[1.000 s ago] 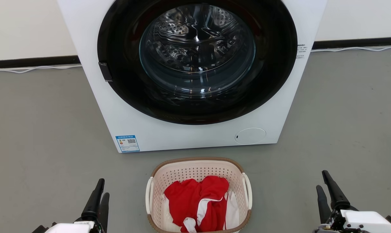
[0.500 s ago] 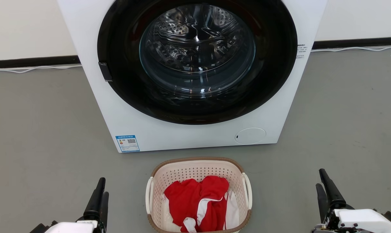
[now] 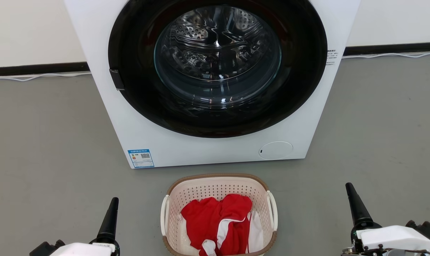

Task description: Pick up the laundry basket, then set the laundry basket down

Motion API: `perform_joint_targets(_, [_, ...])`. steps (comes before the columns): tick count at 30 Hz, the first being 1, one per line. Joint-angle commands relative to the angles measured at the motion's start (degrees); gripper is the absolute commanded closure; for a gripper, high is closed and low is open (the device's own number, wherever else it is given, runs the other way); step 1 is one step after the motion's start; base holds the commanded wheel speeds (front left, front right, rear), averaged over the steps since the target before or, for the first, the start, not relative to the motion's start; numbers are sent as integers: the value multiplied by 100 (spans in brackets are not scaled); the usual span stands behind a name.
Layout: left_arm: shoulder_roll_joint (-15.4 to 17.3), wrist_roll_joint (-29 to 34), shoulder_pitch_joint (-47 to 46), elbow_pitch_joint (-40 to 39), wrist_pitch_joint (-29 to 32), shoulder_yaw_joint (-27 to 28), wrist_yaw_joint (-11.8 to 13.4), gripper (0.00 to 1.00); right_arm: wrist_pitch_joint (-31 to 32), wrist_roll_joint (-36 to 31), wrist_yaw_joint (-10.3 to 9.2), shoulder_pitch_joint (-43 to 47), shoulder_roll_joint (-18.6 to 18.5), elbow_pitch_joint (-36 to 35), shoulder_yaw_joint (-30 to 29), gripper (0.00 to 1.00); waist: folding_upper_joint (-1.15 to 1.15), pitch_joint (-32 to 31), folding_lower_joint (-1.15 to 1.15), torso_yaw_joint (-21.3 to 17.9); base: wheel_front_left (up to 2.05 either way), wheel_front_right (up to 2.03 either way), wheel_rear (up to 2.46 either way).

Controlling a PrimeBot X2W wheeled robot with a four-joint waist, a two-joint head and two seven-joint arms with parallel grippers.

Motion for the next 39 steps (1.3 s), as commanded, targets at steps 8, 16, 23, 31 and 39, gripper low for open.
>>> perform_joint_targets(8, [51,727,-153,-113,-176,30,3,0,-201,-882,19,-258,-138,-213,163,0,0,-22,-1,5,0,0,0])
perform_joint_targets(16, [96,1504,-172,-58,-311,47,29,0,-335,-1626,22,-341,-195,-141,259,0,0,-35,-1,-9,0,0,0])
perform_joint_targets(23, [144,2220,-210,4,-428,35,84,0,-451,-2204,24,-452,-236,-28,358,0,0,-44,-1,-21,0,0,0])
perform_joint_targets(31, [184,2972,-215,36,-563,64,123,0,-585,-2817,27,-557,-282,140,458,0,0,-60,-1,-28,0,0,0])
perform_joint_targets(39, [188,3648,-206,7,-697,116,147,0,-718,-3412,30,-638,-299,301,534,0,0,-69,-1,-28,0,0,0])
